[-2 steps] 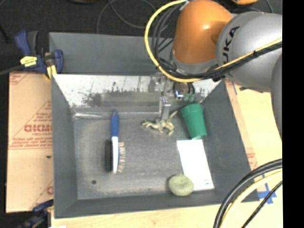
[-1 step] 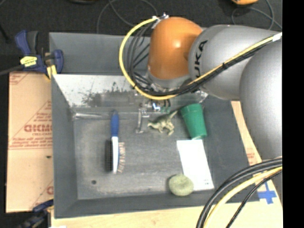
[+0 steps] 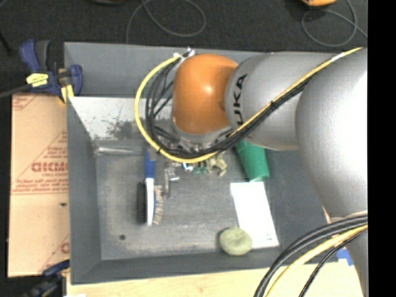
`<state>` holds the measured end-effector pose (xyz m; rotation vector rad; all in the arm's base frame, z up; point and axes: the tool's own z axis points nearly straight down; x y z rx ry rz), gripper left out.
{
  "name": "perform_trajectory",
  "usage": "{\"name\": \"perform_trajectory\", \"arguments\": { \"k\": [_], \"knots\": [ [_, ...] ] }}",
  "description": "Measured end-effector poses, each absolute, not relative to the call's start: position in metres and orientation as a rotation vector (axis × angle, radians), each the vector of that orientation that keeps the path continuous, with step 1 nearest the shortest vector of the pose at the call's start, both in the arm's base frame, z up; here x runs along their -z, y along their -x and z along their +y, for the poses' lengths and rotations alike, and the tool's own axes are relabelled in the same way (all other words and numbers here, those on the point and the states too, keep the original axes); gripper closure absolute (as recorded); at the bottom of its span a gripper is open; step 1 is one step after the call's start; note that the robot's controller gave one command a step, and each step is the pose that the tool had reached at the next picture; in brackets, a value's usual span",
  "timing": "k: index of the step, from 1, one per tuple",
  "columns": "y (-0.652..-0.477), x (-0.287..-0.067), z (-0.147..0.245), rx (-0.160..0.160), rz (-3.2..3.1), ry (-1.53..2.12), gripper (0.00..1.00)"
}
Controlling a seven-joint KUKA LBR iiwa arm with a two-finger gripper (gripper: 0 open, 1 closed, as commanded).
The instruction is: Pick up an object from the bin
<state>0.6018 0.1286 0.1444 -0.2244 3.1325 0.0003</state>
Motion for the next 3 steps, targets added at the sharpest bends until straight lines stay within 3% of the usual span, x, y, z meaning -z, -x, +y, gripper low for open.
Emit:
{"name": "perform_trajectory", "arguments": {
  "k": [1,2,3],
  "knots": [
    [-0.595,-0.137,0.136,-0.004,3.128,0.246,0.00],
    [-0.602,-0.137,0.137,0.008,3.133,0.241,0.00],
    [-0.580,-0.110,0.156,-0.010,3.113,0.328,0.00]
  ]
}}
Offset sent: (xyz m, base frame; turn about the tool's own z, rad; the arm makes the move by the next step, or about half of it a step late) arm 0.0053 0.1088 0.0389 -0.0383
